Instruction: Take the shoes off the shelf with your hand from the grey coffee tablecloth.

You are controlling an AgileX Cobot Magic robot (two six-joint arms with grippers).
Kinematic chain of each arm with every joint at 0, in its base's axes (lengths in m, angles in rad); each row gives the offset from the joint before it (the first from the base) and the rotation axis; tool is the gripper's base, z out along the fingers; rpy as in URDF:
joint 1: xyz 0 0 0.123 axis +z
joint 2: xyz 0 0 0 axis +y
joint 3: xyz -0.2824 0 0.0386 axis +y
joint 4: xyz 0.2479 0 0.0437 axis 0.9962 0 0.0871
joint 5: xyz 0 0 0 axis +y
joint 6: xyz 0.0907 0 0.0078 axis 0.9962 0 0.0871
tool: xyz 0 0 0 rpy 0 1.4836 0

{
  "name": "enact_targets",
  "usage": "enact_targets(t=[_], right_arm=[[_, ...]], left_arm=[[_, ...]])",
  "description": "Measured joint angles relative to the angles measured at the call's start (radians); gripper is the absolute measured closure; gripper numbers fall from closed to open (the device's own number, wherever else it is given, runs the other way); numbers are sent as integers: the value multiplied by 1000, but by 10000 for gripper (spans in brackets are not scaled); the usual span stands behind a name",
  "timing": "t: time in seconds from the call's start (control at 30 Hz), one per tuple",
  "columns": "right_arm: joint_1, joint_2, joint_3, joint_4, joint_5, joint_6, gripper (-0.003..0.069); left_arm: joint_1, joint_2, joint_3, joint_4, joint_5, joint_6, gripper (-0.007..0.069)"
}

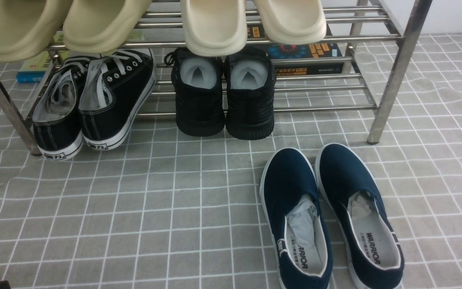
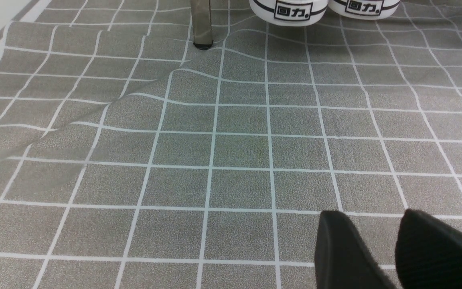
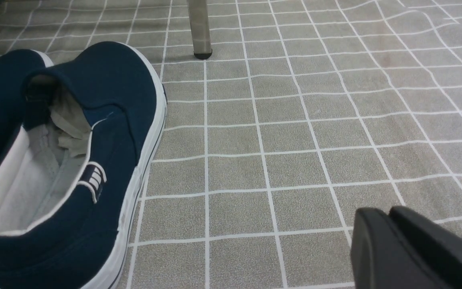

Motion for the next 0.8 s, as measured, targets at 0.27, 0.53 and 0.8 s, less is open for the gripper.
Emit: enact_targets(t=[0.27, 0.53, 0.8], right_arm=[[0, 0, 0, 0, 0, 0, 585], [0, 0, 0, 0, 0, 1, 573], [0, 0, 0, 0, 0, 3, 563]], left_arm=[[0, 0, 0, 0, 0, 0, 384], [0, 0, 0, 0, 0, 0, 384], [0, 0, 0, 0, 0, 0, 384]])
